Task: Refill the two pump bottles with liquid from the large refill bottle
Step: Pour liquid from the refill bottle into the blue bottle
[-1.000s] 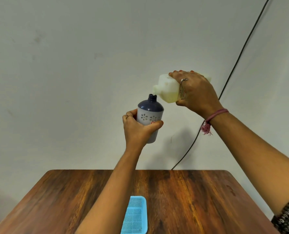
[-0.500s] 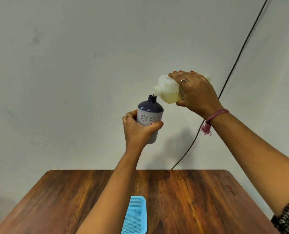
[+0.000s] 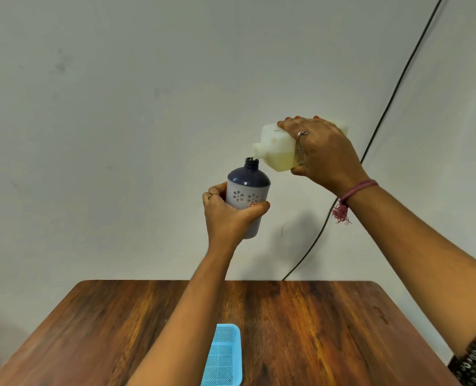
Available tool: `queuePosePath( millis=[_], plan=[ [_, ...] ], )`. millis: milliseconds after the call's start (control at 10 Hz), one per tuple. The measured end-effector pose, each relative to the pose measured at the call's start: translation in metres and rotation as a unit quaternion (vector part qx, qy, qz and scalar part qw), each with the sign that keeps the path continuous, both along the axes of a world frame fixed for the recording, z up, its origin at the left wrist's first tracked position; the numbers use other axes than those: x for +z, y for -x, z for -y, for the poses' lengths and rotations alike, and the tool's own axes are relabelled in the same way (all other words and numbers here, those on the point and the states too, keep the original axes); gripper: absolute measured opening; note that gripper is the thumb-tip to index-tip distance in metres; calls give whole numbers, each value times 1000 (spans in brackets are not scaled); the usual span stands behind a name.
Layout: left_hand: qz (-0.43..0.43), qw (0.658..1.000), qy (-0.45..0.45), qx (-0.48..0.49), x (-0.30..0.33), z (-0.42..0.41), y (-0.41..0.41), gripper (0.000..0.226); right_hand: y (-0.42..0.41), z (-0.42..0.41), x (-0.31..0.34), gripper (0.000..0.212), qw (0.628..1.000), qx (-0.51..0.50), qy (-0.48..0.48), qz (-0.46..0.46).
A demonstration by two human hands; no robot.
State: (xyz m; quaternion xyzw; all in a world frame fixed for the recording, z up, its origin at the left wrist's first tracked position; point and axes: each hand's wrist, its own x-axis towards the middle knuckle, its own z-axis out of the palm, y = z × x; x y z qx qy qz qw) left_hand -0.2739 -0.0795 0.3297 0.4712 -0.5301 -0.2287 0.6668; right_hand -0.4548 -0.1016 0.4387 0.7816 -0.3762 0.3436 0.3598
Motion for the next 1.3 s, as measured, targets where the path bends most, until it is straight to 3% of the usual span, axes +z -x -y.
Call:
queuePosePath(
  millis=[1300],
  plan=[
    [-6, 1000, -4, 0, -2, -4, 3, 74, 3, -1, -1, 82, 1000, -2, 8, -14]
  ],
)
